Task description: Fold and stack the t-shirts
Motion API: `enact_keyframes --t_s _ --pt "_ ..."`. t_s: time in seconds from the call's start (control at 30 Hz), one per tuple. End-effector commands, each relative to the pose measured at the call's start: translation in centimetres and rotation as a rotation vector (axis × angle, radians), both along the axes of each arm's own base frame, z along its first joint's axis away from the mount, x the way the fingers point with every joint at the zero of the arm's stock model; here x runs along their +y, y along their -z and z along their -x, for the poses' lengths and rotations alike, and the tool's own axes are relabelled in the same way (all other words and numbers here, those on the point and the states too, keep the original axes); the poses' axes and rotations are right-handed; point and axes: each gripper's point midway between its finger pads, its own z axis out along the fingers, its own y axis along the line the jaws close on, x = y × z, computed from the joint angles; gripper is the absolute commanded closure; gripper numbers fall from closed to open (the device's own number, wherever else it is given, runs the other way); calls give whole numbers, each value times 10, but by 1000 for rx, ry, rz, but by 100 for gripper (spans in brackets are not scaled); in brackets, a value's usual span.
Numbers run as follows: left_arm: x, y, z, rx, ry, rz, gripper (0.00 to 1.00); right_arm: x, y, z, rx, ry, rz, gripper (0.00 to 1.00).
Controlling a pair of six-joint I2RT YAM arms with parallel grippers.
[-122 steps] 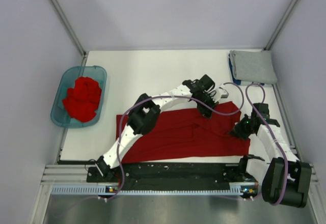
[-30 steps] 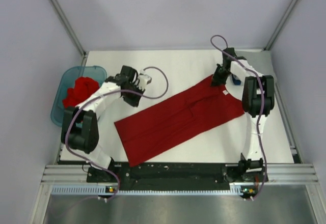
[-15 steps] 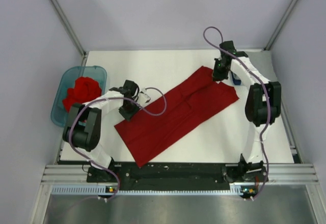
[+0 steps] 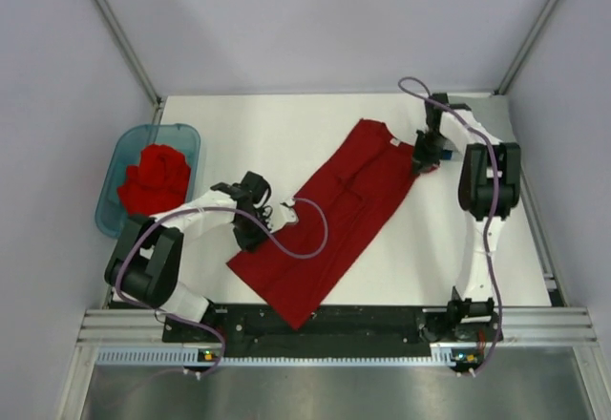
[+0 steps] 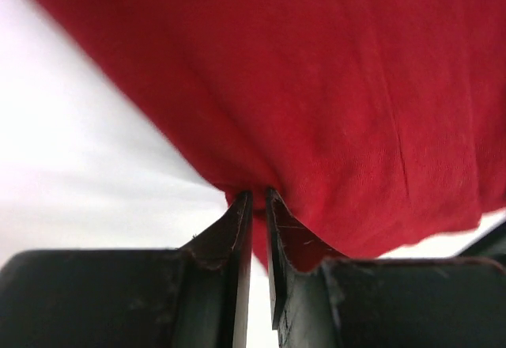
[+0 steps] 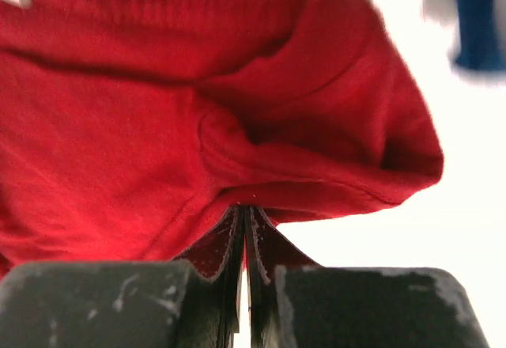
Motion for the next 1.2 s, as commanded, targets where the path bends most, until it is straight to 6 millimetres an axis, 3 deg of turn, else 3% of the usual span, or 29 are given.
enact_keyframes --t_s 0.0,0.03,0.1,0.2,0.3,0.4,0.5,0.53,0.57,0.6,0.63,0.67,0.77,0.93,1.03,1.1,1.17 --pt "-34 0 93 304 176 108 83 28 5 -90 -115 -8 -122 99" --pt "-46 -7 98 297 208 139 82 39 -12 -120 -183 -2 -174 97" --pt "-67 -18 106 276 300 170 80 64 -12 -150 -228 -13 -298 94" --pt "-85 -34 111 272 349 215 75 83 -31 -179 -331 -55 -417 90" --pt "-85 -49 103 221 368 217 70 85 -77 -177 -444 -174 -400 85" --pt "-85 -59 93 148 397 215 60 77 -131 -157 -552 -314 -298 76" --pt "-96 -64 86 105 431 255 53 86 -179 -119 -640 -439 -271 69" --pt "-102 -66 88 98 453 281 50 92 -182 -97 -642 -478 -278 63" --pt "-106 -66 88 85 477 294 48 99 -206 -88 -715 -517 -284 49" --pt "-111 -65 94 79 520 299 47 104 -203 -65 -726 -543 -298 19" --pt "-112 -63 97 61 557 299 44 111 -210 -51 -774 -573 -310 1" --pt "-114 -60 102 42 603 295 43 119 -227 -36 -848 -614 -310 1" --pt "-112 -45 118 17 708 282 39 130 -244 19 -983 -736 -260 1" --pt "-106 -24 122 -36 770 260 35 138 -216 121 -1046 -1117 -180 1" --pt "-97 -12 123 -41 784 220 35 122 -229 156 -1145 -1156 -103 1" --pt "-92 -4 127 -24 795 197 34 117 -222 178 -1175 -1239 -64 3" --pt "-90 3 130 -16 804 174 35 123 -189 208 -1123 -1407 -86 10"
